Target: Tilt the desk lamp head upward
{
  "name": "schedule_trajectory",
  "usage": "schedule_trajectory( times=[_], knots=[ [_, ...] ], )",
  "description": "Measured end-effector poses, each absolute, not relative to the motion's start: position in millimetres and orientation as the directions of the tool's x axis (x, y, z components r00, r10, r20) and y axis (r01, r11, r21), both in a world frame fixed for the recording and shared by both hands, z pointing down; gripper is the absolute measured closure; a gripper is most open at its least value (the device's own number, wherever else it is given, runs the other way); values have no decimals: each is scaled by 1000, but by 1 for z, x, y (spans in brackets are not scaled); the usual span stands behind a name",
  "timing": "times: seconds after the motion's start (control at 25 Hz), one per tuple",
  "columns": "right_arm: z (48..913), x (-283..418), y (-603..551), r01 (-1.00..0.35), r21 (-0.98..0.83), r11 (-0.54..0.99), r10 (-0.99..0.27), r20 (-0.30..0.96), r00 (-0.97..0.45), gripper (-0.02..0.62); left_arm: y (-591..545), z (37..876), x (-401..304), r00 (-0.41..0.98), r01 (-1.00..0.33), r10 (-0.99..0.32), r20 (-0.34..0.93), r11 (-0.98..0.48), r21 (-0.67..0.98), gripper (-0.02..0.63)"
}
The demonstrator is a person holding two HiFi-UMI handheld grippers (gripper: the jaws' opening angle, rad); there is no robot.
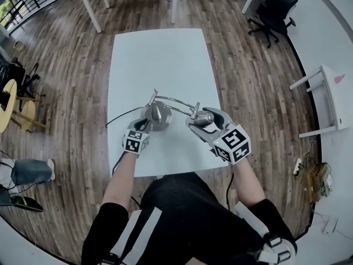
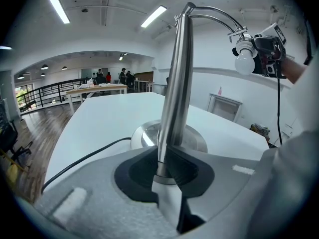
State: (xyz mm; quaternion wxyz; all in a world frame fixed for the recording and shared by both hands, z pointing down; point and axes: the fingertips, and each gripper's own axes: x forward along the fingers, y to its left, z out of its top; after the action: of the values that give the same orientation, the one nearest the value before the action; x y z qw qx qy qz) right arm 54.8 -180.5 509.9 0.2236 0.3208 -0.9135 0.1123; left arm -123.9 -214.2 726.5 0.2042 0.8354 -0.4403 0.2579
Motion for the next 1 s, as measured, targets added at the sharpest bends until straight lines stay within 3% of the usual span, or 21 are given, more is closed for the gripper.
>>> schedule_trajectory(
  times=[1.0],
  knots=[
    [435, 39, -192, -616, 24, 788, -601, 252, -759, 295, -214, 728, -123, 482, -827, -607, 631, -553, 100, 546]
  ],
)
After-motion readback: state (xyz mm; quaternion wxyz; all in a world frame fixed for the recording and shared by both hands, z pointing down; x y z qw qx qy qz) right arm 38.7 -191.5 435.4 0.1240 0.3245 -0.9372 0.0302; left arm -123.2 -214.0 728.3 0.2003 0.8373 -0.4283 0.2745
